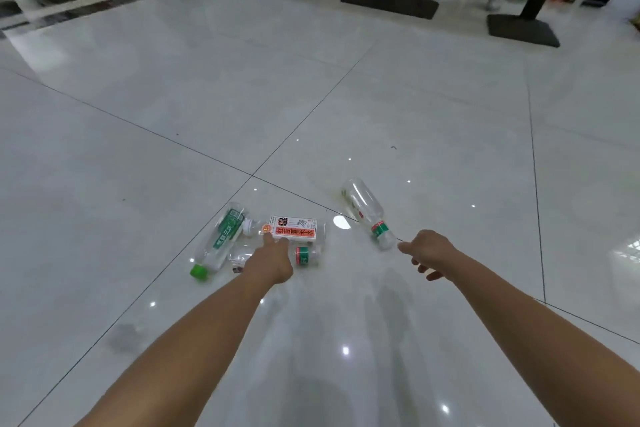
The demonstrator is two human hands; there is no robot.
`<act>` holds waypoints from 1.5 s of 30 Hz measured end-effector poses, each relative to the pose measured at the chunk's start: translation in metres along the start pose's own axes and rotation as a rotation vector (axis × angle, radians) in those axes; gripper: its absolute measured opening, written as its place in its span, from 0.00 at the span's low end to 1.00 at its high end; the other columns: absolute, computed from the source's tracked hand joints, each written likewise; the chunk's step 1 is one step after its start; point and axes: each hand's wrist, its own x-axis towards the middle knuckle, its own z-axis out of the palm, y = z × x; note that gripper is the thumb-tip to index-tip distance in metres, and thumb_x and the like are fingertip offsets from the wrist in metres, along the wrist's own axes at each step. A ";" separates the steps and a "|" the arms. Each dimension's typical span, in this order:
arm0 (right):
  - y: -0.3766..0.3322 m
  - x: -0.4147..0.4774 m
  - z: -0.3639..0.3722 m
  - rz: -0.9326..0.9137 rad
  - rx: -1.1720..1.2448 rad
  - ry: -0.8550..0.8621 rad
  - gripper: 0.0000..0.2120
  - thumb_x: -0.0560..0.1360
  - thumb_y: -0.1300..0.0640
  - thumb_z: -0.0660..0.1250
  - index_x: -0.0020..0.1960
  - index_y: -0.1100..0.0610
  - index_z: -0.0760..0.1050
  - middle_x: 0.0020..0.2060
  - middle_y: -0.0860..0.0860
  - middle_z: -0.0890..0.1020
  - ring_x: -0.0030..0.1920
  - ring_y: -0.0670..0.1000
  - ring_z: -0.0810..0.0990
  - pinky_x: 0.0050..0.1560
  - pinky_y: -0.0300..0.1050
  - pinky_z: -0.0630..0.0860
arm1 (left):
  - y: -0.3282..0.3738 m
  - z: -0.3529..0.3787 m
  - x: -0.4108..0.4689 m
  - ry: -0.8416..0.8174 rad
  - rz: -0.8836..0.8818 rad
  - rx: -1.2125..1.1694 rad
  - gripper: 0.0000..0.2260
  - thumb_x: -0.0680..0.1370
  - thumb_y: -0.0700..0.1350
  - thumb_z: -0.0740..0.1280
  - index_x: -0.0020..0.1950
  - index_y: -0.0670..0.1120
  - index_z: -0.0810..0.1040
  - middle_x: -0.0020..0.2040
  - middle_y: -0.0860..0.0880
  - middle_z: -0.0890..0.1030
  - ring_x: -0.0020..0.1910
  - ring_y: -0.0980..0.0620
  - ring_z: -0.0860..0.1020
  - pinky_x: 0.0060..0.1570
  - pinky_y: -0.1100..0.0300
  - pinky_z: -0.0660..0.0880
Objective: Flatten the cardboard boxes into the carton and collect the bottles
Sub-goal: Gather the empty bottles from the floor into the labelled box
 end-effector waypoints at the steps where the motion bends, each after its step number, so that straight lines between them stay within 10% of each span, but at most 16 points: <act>1: 0.009 0.013 0.003 0.015 0.000 0.017 0.13 0.76 0.51 0.63 0.51 0.62 0.69 0.41 0.56 0.76 0.37 0.53 0.76 0.35 0.43 0.74 | 0.007 0.009 0.007 -0.005 0.004 0.005 0.31 0.75 0.37 0.62 0.77 0.48 0.56 0.77 0.41 0.48 0.67 0.39 0.70 0.62 0.48 0.74; 14: 0.019 0.121 0.067 -0.085 0.176 0.090 0.41 0.71 0.57 0.71 0.76 0.63 0.52 0.72 0.60 0.59 0.70 0.60 0.65 0.67 0.52 0.66 | -0.057 0.053 0.056 0.225 -0.203 0.299 0.34 0.76 0.38 0.60 0.79 0.48 0.48 0.78 0.44 0.49 0.76 0.41 0.52 0.73 0.50 0.58; 20: 0.006 0.151 0.087 -0.023 0.149 0.084 0.34 0.73 0.51 0.69 0.71 0.65 0.59 0.66 0.61 0.64 0.62 0.63 0.72 0.62 0.56 0.73 | -0.060 0.055 0.055 0.172 -0.270 0.332 0.31 0.72 0.52 0.70 0.71 0.48 0.61 0.72 0.41 0.57 0.73 0.39 0.55 0.68 0.46 0.61; 24: 0.008 0.153 0.106 0.065 0.182 -0.004 0.32 0.75 0.50 0.65 0.71 0.66 0.58 0.67 0.63 0.63 0.62 0.62 0.72 0.58 0.51 0.73 | -0.046 0.068 0.047 0.084 -0.340 -0.048 0.36 0.69 0.62 0.70 0.71 0.51 0.59 0.68 0.42 0.63 0.70 0.40 0.61 0.62 0.45 0.68; 32: 0.030 0.072 0.166 0.126 0.263 0.047 0.27 0.68 0.57 0.71 0.60 0.63 0.64 0.55 0.60 0.73 0.51 0.61 0.79 0.46 0.47 0.74 | -0.021 0.080 0.045 -0.061 -0.558 -0.562 0.42 0.64 0.45 0.79 0.71 0.42 0.59 0.66 0.40 0.66 0.65 0.41 0.69 0.52 0.52 0.78; 34: 0.030 0.056 0.177 0.217 0.541 -0.051 0.20 0.67 0.62 0.69 0.55 0.64 0.66 0.42 0.60 0.78 0.34 0.58 0.80 0.39 0.50 0.80 | -0.005 0.079 0.038 -0.153 -0.535 -0.698 0.38 0.65 0.44 0.79 0.68 0.41 0.62 0.65 0.40 0.69 0.62 0.41 0.73 0.35 0.56 0.77; 37: 0.036 0.036 0.176 0.350 0.867 -0.200 0.11 0.67 0.68 0.66 0.49 0.64 0.72 0.28 0.57 0.76 0.25 0.53 0.73 0.29 0.41 0.76 | 0.023 0.085 0.028 -0.263 -0.473 -0.785 0.38 0.66 0.46 0.78 0.69 0.44 0.60 0.64 0.40 0.72 0.55 0.42 0.78 0.37 0.55 0.77; 41: 0.066 0.016 0.136 0.360 1.008 -0.082 0.08 0.67 0.70 0.65 0.45 0.62 0.71 0.27 0.57 0.74 0.25 0.52 0.71 0.26 0.37 0.73 | 0.044 0.080 0.023 -0.405 -0.289 -0.598 0.40 0.68 0.38 0.76 0.73 0.52 0.58 0.66 0.41 0.69 0.57 0.41 0.76 0.51 0.51 0.79; 45: 0.121 0.000 0.083 0.441 0.973 0.079 0.09 0.67 0.73 0.64 0.43 0.62 0.70 0.28 0.57 0.72 0.24 0.52 0.69 0.22 0.36 0.70 | 0.046 0.078 0.019 -0.116 -0.018 0.002 0.25 0.74 0.39 0.68 0.68 0.56 0.68 0.65 0.43 0.64 0.60 0.41 0.73 0.56 0.52 0.76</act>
